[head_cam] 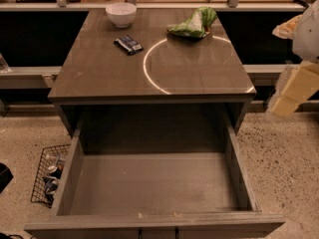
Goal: Place rxbar blueberry into top drawer
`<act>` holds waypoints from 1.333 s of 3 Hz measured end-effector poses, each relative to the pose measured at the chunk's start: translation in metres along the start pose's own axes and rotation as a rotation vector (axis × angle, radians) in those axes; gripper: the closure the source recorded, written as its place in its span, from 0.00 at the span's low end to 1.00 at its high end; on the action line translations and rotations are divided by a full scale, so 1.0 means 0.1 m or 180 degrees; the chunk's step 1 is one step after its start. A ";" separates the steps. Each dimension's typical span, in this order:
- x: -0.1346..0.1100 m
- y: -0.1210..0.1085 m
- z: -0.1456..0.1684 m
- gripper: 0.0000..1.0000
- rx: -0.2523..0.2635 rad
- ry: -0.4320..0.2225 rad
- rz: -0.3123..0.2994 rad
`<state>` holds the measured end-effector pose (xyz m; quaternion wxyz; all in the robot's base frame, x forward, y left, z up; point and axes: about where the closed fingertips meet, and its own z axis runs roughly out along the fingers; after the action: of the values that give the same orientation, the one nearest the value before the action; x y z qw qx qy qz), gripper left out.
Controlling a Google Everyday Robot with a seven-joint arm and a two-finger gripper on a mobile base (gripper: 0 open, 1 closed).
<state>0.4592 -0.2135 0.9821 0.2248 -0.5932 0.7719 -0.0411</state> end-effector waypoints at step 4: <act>-0.70 -2.27 0.49 0.00 0.1117 -0.2267 0.0864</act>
Offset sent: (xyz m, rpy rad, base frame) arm 0.2501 -0.0278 0.0874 0.7482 -0.6745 -0.1767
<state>0.6961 -0.2043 1.0339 0.5787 -0.4159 0.6984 0.0657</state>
